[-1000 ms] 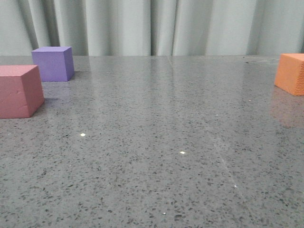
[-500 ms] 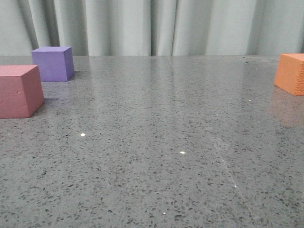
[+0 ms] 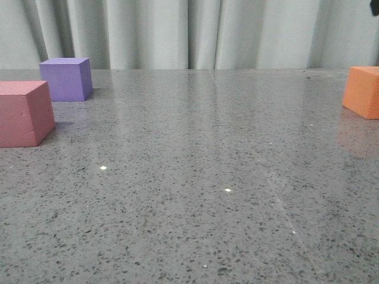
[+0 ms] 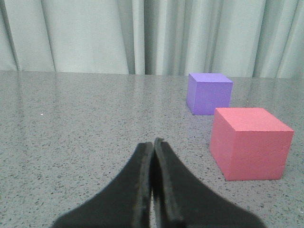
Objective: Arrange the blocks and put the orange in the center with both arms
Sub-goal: 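Lower the right gripper and grasp the orange cube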
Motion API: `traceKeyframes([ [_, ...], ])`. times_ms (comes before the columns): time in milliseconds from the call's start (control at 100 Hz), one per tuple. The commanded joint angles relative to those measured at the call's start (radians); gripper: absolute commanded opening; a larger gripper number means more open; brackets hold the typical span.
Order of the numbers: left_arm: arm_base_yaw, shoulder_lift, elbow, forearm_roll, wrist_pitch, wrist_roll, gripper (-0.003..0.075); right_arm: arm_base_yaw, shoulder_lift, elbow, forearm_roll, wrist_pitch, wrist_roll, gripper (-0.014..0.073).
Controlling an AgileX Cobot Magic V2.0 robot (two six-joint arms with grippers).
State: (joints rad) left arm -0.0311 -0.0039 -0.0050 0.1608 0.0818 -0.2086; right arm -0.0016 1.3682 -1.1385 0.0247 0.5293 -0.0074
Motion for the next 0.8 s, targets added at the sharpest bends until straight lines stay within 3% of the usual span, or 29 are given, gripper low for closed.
traceKeyframes([
  [0,0.002,-0.032,0.055,-0.008,-0.082,-0.002,-0.0019,-0.003,0.011,-0.046,-0.001,-0.041,-0.018,0.0635],
  [790,0.002,-0.032,0.055,-0.008,-0.082,-0.002,-0.0019,-0.003,0.187,-0.046,-0.001,-0.028,-0.028,0.0635],
])
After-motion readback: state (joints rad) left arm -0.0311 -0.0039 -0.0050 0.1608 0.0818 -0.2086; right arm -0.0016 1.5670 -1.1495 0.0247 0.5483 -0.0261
